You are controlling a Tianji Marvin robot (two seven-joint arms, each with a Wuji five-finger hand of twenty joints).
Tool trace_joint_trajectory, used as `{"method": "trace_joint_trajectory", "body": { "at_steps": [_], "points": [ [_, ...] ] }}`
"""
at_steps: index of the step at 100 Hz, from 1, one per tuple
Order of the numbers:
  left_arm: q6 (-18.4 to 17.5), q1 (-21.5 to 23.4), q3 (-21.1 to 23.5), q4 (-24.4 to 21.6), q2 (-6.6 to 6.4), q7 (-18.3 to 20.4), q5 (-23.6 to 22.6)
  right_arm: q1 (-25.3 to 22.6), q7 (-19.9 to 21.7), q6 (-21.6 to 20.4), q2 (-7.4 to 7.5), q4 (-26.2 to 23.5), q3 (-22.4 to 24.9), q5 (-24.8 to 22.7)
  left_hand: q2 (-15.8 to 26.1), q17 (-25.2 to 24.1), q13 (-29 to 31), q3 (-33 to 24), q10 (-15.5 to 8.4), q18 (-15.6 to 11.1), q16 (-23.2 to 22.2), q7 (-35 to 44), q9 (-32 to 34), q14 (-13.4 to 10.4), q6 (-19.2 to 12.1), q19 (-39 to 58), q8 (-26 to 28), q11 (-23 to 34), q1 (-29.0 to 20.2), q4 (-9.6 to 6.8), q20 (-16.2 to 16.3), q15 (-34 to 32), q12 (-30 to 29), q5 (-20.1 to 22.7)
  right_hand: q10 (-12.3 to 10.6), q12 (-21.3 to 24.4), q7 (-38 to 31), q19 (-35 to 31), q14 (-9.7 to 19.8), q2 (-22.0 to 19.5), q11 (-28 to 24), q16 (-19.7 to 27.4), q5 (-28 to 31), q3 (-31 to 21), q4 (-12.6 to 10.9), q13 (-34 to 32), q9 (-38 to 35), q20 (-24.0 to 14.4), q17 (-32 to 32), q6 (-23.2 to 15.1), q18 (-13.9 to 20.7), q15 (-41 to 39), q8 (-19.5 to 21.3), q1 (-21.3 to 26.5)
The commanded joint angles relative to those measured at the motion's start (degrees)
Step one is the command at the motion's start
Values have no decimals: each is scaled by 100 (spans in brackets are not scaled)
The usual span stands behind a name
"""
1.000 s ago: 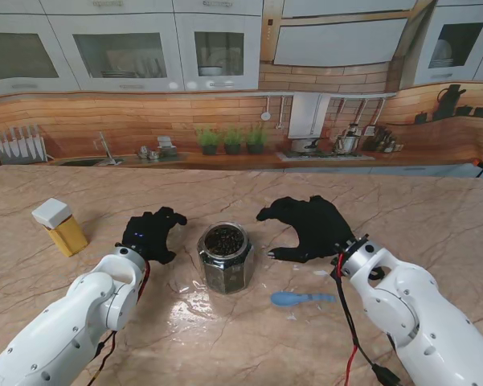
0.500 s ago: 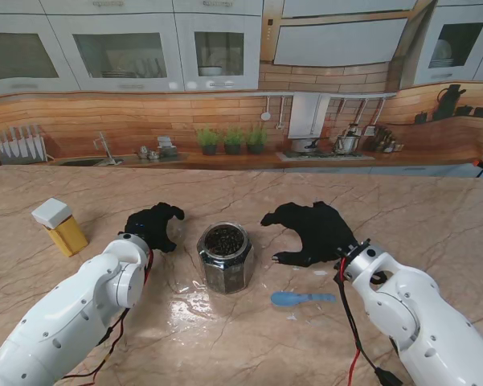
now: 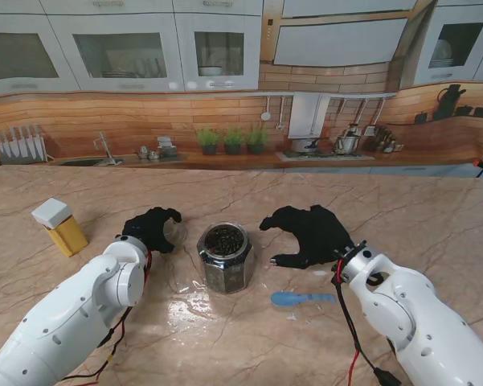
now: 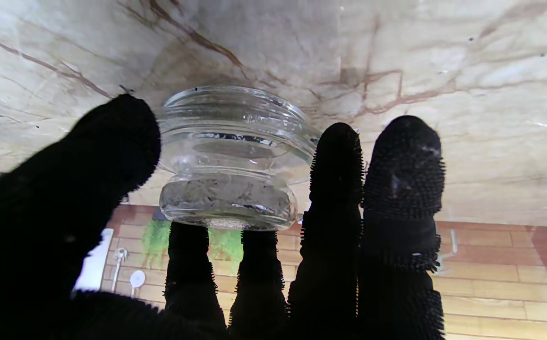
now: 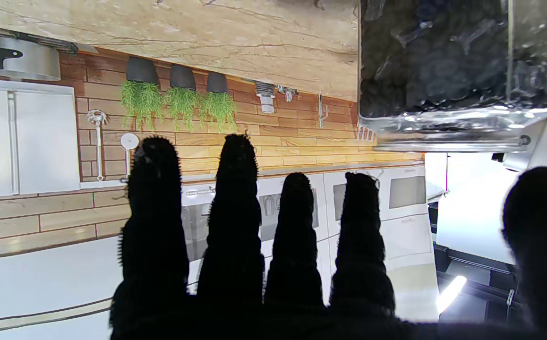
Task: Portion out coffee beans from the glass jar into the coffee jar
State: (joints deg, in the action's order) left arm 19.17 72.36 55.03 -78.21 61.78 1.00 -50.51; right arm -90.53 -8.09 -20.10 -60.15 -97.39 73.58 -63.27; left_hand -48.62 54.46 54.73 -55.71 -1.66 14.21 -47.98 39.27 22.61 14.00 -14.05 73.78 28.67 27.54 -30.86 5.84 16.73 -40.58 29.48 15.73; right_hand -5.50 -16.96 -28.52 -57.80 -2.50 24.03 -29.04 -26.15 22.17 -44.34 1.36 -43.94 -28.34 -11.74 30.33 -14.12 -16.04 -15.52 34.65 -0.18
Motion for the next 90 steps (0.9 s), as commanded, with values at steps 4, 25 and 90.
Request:
{"method": "trace_joint_trajectory", "body": {
  "at_steps": [4, 25, 90],
  "points": [
    [57, 72, -100, 227, 96, -92, 206, -20, -11, -4, -13, -27, -15, -16, 152, 224, 388, -352, -77, -343, -90, 1043, 434, -377, -73, 468, 415, 542, -432, -298, 29, -112, 241, 465, -87, -62, -43, -47, -19, -10, -82, -34, 37, -159, -82, -34, -146, 59, 8, -114, -67, -18, 9, -87],
    [172, 36, -182, 496, 215, -287, 745, -52, -57, 7, -18, -40, -11, -17, -51, 351, 1063, -615, -156, -814, -486, 2109, 1499, -773, 585, 997, 907, 1124, -1407, -193, 516, -132, 702, 1658, -87, -91, -56, -43, 2, -75, -101, -48, 22, -142, -79, -58, -125, 79, 19, -105, -47, -26, 12, -126],
    [47, 57, -326, 986, 119, -128, 625, 10, -129, -28, -20, -26, -84, -44, -152, 411, 1181, -685, -128, -449, -394, 2189, 1692, -705, 303, 1326, 1062, 1043, -1089, -189, 863, -412, 753, 1718, -140, -139, -87, -70, 36, -198, -127, -101, 83, -84, -64, -76, -142, 101, 29, -201, -37, -54, 32, -197]
  ]
}}
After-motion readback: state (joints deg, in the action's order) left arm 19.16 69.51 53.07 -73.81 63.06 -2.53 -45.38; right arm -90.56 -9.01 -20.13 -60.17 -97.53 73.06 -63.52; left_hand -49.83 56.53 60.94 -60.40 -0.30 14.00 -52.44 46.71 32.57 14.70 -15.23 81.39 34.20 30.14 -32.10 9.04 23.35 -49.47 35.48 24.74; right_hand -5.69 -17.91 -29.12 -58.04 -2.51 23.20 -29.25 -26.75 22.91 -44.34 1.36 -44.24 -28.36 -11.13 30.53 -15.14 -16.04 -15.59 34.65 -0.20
